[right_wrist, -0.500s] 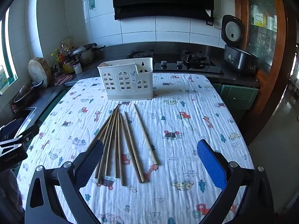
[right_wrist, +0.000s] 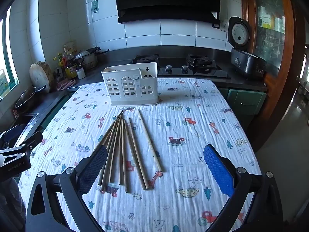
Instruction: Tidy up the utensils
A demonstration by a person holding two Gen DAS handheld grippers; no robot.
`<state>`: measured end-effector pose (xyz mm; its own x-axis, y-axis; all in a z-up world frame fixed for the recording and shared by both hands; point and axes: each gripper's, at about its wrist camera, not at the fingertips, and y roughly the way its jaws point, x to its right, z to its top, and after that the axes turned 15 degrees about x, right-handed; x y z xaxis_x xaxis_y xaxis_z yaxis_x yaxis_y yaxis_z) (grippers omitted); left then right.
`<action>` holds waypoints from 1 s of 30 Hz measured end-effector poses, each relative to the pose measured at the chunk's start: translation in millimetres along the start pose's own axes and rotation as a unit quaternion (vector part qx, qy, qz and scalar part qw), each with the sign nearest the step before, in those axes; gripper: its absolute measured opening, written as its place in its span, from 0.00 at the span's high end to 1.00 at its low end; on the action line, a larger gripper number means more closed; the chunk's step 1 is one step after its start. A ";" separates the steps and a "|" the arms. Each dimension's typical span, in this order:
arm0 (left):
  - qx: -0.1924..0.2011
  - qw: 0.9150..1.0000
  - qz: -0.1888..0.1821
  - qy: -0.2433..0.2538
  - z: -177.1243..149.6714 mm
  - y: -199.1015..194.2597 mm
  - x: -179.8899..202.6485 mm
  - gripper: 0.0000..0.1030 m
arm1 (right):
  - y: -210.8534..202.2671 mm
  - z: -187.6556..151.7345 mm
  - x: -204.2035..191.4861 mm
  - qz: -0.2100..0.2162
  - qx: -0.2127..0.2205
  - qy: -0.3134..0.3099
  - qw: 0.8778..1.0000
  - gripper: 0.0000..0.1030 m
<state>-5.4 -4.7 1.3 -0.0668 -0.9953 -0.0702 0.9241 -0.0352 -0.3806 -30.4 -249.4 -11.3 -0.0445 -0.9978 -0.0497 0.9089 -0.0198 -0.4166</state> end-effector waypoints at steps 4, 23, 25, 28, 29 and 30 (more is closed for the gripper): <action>0.002 1.000 -0.001 0.001 2.7 -1.9 -0.1 0.06 | -1.1 0.8 -2.2 0.001 0.001 -0.003 1.000 0.06; 0.007 1.000 0.002 -0.002 1.7 -18.1 1.3 0.06 | -14.9 0.0 -4.6 0.006 0.009 -0.009 1.000 0.06; 0.008 1.000 0.004 -0.002 1.2 -20.8 1.3 0.06 | -15.8 0.4 -5.0 0.008 0.010 -0.012 1.000 0.06; 0.008 1.000 0.004 -0.005 0.5 -22.0 1.8 0.06 | -18.3 0.9 -6.4 0.010 0.013 -0.017 1.000 0.06; 0.007 1.000 0.003 -0.005 -0.2 -22.1 2.2 0.06 | -19.2 0.6 -5.9 0.009 0.013 -0.018 1.000 0.06; 0.008 1.000 0.002 -0.006 -0.4 -22.6 3.1 0.06 | -19.9 0.8 -5.5 0.010 0.014 -0.019 1.000 0.06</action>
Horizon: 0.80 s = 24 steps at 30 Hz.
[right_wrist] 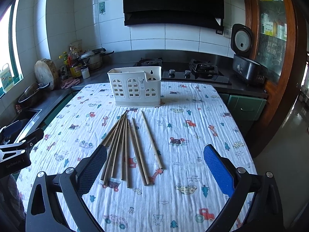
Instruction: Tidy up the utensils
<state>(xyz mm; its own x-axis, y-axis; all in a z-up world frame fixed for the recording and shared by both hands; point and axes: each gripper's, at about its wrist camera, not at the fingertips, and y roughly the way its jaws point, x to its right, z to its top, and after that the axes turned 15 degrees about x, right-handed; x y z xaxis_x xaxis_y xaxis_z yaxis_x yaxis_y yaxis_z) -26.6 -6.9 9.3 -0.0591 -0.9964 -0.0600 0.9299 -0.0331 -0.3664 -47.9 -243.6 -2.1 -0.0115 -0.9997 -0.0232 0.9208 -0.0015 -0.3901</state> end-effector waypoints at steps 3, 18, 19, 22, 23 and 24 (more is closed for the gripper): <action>0.000 1.000 -0.004 -0.001 -0.8 -1.4 2.5 0.06 | -1.8 -0.5 0.6 0.001 0.002 -0.001 1.000 0.06; 0.001 1.000 -0.019 0.010 4.3 2.6 14.4 0.06 | -9.0 -1.6 5.2 0.002 0.012 0.000 1.000 0.06; 0.002 1.000 -0.020 0.011 5.4 2.8 14.4 0.06 | -8.5 -1.4 4.6 0.002 0.012 -0.001 1.000 0.06; 0.000 1.000 -0.022 0.016 7.9 4.2 15.0 0.06 | -8.2 -1.5 3.7 0.003 0.011 0.001 1.000 0.06; 0.002 1.000 -0.022 0.017 8.7 3.5 15.0 0.06 | -8.3 -1.0 3.6 0.003 0.011 0.001 1.000 0.06; 0.004 1.000 -0.021 0.020 9.4 2.0 15.0 0.06 | -8.0 -0.8 3.3 0.003 0.011 0.002 1.000 0.06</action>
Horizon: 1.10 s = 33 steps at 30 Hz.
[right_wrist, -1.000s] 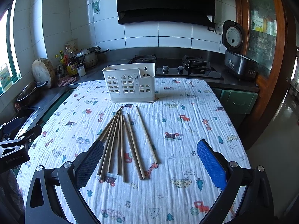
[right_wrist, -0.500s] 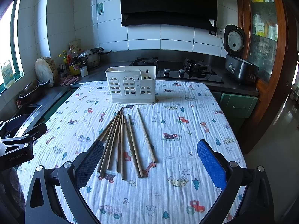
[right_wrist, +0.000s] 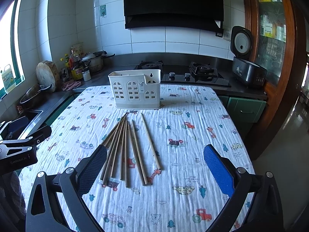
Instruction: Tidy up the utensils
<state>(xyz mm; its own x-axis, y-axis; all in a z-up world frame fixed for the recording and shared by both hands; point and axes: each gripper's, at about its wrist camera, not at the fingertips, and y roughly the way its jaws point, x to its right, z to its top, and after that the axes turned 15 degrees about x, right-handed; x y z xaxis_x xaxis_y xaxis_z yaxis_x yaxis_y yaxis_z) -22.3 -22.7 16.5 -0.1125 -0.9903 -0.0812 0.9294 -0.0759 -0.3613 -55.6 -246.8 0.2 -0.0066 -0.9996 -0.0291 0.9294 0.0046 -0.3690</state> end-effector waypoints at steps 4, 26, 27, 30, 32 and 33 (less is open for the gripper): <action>0.010 1.000 0.010 0.010 3.7 -7.5 -0.5 0.06 | 1.3 -1.4 -2.6 0.007 0.000 -0.001 1.000 0.06; 0.004 1.000 0.021 -0.018 -21.6 -48.3 -6.0 0.05 | -40.3 -1.5 -6.1 0.019 0.020 -0.024 0.999 0.06; 0.004 1.000 0.021 -0.020 -21.8 -49.4 -6.3 0.05 | -41.6 -1.3 -5.4 0.019 0.021 -0.024 0.999 0.06; 0.005 0.999 0.018 -0.026 -20.6 -52.8 -5.3 0.05 | -44.9 -0.8 -3.8 0.016 0.024 -0.025 0.999 0.06; 0.007 1.000 0.016 -0.025 -19.5 -55.2 -3.8 0.05 | -47.1 -0.8 -2.8 0.015 0.025 -0.024 0.999 0.06; 0.008 1.000 0.016 -0.023 -19.0 -56.3 -2.8 0.05 | -48.5 -0.4 -1.9 0.014 0.027 -0.023 0.999 0.06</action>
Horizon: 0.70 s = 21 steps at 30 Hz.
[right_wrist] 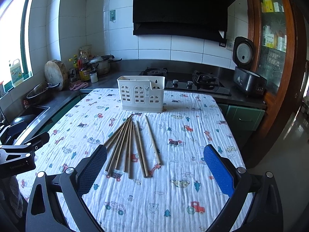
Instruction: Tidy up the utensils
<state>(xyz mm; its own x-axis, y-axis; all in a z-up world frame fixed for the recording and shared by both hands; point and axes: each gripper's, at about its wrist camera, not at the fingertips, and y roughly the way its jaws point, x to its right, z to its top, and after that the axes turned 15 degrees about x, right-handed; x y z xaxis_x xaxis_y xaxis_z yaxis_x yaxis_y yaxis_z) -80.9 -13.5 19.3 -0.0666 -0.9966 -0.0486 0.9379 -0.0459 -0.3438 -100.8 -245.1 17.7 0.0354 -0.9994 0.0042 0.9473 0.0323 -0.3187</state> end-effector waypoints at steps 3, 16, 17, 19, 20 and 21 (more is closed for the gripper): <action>0.003 1.000 -0.002 0.004 1.4 -2.5 2.9 0.05 | -3.1 0.1 2.1 -0.002 0.002 0.005 1.000 0.06; 0.009 1.000 -0.014 0.024 4.1 -3.2 13.9 0.05 | -8.5 0.5 7.9 -0.008 0.009 0.012 1.000 0.06; 0.009 1.000 -0.015 0.026 4.7 -2.5 15.0 0.05 | -9.0 0.5 8.7 -0.008 0.009 0.013 1.000 0.06; 0.008 0.999 -0.017 0.026 5.9 -0.4 16.4 0.05 | -9.3 0.5 11.1 -0.010 0.010 0.017 1.000 0.06; 0.006 0.999 -0.019 0.026 6.4 0.6 16.7 0.05 | -9.6 0.2 12.2 -0.011 0.010 0.017 1.000 0.06; 0.006 0.999 -0.021 0.025 7.0 1.3 16.9 0.05 | -9.6 0.2 13.0 -0.013 0.010 0.018 1.000 0.06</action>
<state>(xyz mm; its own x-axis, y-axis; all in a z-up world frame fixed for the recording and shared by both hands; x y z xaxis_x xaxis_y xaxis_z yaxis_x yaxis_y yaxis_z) -78.4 -30.9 24.7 -0.1223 -0.9892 -0.0812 0.9379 -0.0884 -0.3353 -109.4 -258.4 21.0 -0.0007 -0.9998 -0.0219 0.9539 0.0059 -0.3000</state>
